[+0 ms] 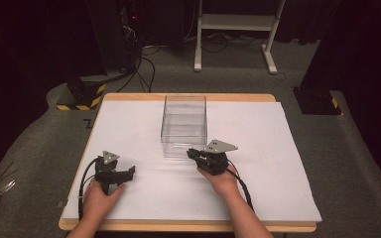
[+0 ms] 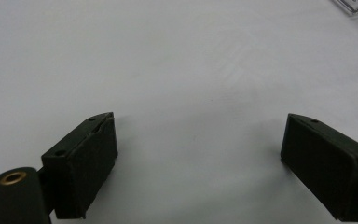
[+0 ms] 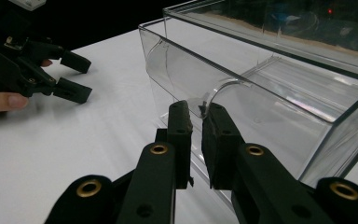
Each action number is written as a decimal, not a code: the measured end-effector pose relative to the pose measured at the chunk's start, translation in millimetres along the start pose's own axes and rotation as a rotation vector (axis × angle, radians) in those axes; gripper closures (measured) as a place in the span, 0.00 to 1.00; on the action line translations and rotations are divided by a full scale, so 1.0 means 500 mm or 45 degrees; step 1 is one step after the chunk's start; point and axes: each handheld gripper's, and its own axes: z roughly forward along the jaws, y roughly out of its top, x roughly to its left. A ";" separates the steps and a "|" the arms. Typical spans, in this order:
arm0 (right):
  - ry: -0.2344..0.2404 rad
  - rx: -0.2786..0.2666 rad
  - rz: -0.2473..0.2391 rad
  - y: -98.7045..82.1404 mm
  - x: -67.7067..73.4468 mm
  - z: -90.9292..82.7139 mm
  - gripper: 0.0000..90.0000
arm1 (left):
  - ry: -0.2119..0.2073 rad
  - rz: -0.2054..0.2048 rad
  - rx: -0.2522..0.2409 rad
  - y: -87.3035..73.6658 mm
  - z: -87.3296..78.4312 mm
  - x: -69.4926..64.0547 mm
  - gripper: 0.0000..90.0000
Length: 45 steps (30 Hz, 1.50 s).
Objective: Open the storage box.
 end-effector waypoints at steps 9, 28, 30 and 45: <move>0.020 -0.003 -0.007 -0.008 0.013 -0.012 0.92 | 0.000 0.001 0.000 0.000 0.000 0.000 0.12; 0.047 -0.009 -0.029 -0.031 0.040 -0.044 0.92 | -0.001 0.000 0.001 0.000 0.000 0.000 0.12; 0.051 -0.007 -0.030 -0.032 0.043 -0.047 0.92 | -0.001 -0.001 0.002 0.000 0.000 0.000 0.12; 0.104 -0.004 -0.049 -0.051 0.079 -0.080 0.93 | 0.000 0.000 0.001 0.000 0.000 0.000 0.12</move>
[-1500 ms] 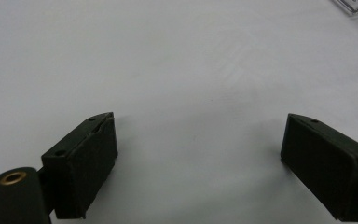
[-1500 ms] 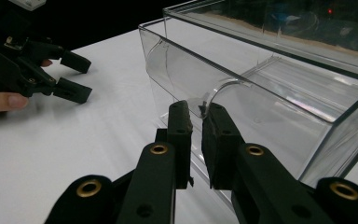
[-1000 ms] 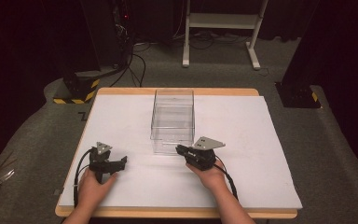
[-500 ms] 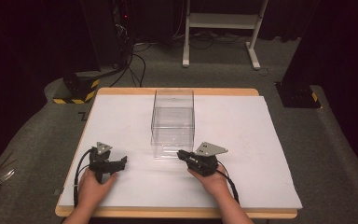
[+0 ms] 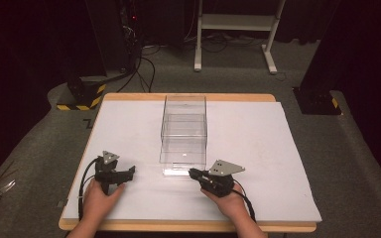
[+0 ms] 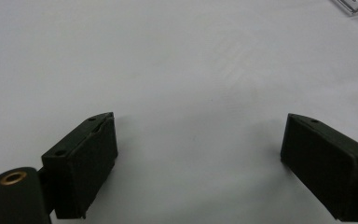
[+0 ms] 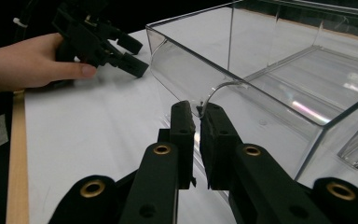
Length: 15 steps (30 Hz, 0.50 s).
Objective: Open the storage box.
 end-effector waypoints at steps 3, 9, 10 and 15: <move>0.014 0.005 -0.014 -0.004 0.013 -0.006 0.93 | 0.000 0.000 0.000 0.000 0.000 0.000 0.12; 0.037 0.016 -0.026 -0.014 0.031 -0.016 0.93 | 0.000 0.000 0.000 0.000 0.000 0.000 0.12; 0.036 0.017 -0.030 -0.015 0.033 -0.017 0.93 | 0.000 -0.001 0.000 0.000 0.000 0.000 0.12; 0.047 0.010 -0.021 -0.022 0.038 -0.023 0.93 | 0.000 -0.001 0.000 0.000 0.000 0.000 0.12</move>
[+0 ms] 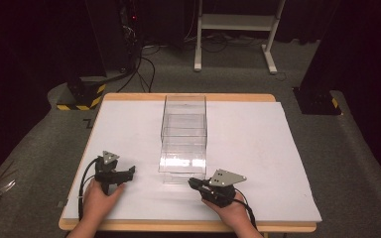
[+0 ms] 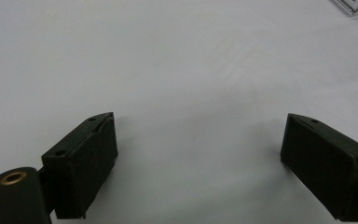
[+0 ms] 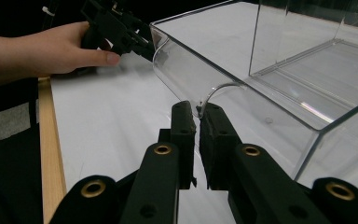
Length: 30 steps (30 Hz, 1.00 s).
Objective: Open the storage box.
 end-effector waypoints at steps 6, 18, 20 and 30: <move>-0.001 -0.008 -0.002 -0.006 0.004 -0.009 0.93 | 0.000 0.000 0.000 0.000 0.000 0.000 0.12; 0.006 -0.007 -0.021 -0.009 0.008 -0.017 0.89 | 0.000 0.000 0.000 0.000 0.000 0.000 0.12; -0.005 -0.001 -0.026 -0.008 0.007 -0.020 0.87 | 0.000 0.001 0.001 0.000 0.000 0.000 0.12; -0.033 -0.028 -0.038 -0.001 0.002 -0.042 0.87 | 0.000 0.000 0.000 0.000 0.000 0.000 0.12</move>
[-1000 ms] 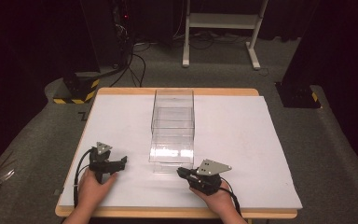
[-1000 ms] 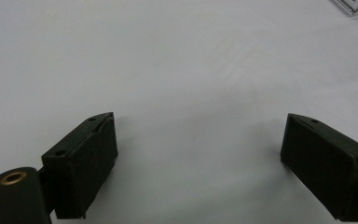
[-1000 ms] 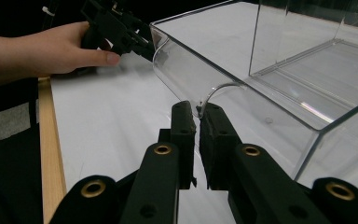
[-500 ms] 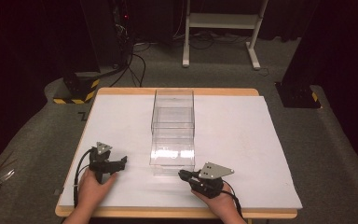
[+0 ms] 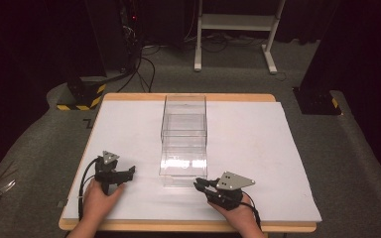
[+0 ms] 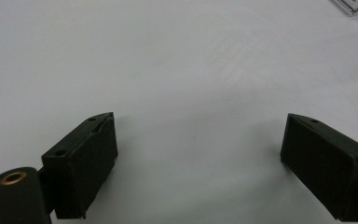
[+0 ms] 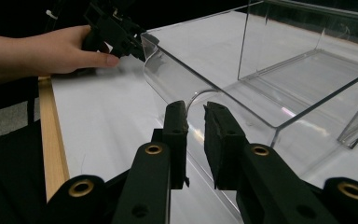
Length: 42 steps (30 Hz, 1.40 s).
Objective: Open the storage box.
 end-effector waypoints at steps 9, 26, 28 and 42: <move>-0.036 -0.102 0.000 0.016 -0.011 -0.040 0.87 | 0.001 0.000 -0.001 0.000 0.000 0.000 0.12; -0.382 -0.077 0.068 -0.015 -0.098 -0.095 0.83 | 0.001 0.000 -0.001 0.000 0.000 0.000 0.12; -0.442 -0.046 0.083 -0.023 -0.110 -0.098 0.81 | 0.000 0.000 -0.002 0.000 0.000 0.000 0.12; -0.691 0.267 0.195 -0.089 -0.183 -0.082 0.73 | 0.000 -0.001 -0.001 0.000 0.000 0.000 0.12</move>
